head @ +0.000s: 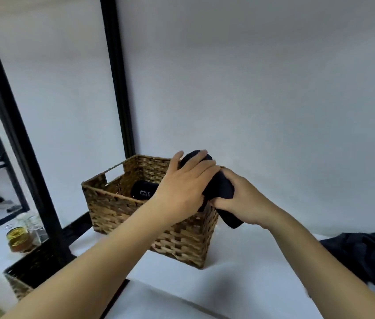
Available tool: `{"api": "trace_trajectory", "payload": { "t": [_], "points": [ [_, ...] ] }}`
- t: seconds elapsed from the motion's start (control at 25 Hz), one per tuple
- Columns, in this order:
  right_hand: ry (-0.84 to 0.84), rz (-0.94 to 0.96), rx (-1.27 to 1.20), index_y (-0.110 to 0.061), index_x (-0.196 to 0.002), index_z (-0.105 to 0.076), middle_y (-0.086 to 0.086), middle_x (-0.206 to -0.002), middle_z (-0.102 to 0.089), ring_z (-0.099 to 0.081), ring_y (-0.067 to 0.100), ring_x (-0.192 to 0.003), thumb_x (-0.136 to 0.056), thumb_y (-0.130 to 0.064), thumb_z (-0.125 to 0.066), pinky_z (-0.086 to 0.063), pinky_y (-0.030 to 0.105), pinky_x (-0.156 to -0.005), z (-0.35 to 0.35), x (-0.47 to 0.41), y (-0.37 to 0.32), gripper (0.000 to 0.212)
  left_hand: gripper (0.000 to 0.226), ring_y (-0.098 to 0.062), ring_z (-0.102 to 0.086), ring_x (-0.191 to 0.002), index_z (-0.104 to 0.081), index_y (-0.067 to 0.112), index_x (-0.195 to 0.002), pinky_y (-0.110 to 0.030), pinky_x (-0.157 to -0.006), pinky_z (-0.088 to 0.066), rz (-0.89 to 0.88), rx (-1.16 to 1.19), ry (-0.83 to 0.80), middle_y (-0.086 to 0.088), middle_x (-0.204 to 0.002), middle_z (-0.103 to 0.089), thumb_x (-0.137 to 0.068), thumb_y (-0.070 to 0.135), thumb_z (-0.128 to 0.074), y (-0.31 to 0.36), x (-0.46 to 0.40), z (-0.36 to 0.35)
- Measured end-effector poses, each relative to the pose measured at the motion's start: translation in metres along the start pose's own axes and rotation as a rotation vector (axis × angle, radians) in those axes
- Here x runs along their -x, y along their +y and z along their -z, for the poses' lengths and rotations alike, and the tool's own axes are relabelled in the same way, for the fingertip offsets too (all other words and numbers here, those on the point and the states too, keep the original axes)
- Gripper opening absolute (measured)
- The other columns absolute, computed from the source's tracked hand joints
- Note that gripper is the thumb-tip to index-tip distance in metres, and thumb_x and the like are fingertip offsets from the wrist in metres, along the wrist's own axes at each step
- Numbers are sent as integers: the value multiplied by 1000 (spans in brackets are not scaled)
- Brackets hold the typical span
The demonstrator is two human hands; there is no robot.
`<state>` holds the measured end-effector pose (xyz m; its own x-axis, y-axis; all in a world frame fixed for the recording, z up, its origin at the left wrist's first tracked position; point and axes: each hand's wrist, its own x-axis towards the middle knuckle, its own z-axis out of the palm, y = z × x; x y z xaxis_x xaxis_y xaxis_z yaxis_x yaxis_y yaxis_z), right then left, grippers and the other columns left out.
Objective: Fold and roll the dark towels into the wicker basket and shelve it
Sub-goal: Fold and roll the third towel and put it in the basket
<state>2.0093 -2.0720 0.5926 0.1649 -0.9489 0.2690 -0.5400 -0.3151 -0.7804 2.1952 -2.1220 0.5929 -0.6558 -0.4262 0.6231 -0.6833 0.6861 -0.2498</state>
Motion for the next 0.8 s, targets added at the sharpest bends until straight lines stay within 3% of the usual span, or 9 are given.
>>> {"api": "trace_trajectory", "payload": {
  "t": [0.08,0.2,0.4,0.48,0.6,0.72,0.8],
  "points": [
    [-43,57,256,-43,-133,-47,-16,-111,-62,-62,7,-94,-79,-28,-70,-57,34,-79,-6,-23,-7,60,67,-21,-41,-141,-47,21,-145,-47,-111,-33,-53,-55,-158,3,-143,-55,-83,36,-68,-40,-6,4],
    [6,161,686,-48,-140,-37,-19,-111,-58,-59,9,-92,-82,-42,-64,-53,32,-73,-22,-58,-18,64,65,-19,-51,-117,-45,21,-141,-38,-93,-44,-8,-28,-293,4,-128,-58,-83,43,-65,-92,-11,2],
    [113,-21,772,-36,-113,-46,-16,-100,-59,-60,10,-84,-76,-68,-61,-56,36,-71,-49,-122,-14,52,43,-13,-52,-92,-50,25,-122,-32,-75,-47,121,157,-459,7,-106,-58,-85,39,-65,-173,-6,-22],
    [36,-109,693,-31,-109,-46,-13,-96,-58,-58,10,-81,-77,-62,-65,-54,35,-67,-64,-141,-7,49,35,-14,-57,-88,-52,26,-113,-31,-72,-49,181,264,-547,8,-100,-60,-85,37,-69,-198,-1,-39],
    [-107,-185,592,-24,-116,-48,-6,-97,-60,-61,14,-81,-76,-46,-71,-54,36,-67,-93,-172,3,51,38,-13,-58,-90,-49,31,-108,-33,-75,-49,260,384,-740,9,-101,-60,-82,33,-76,-233,1,-67],
    [-247,-284,625,-20,-116,-51,0,-102,-62,-63,18,-83,-79,-45,-71,-51,35,-67,-115,-203,7,49,50,-18,-58,-102,-50,29,-118,-39,-90,-50,298,399,-972,4,-114,-59,-79,33,-81,-258,-2,-90],
    [-394,-409,603,-17,-120,-51,5,-110,-61,-72,23,-81,-82,-44,-70,-59,38,-72,-129,-223,13,51,54,-20,-56,-110,-50,26,-122,-42,-99,-49,300,382,-1123,3,-122,-57,-80,33,-82,-268,-1,-105]
  ]
}}
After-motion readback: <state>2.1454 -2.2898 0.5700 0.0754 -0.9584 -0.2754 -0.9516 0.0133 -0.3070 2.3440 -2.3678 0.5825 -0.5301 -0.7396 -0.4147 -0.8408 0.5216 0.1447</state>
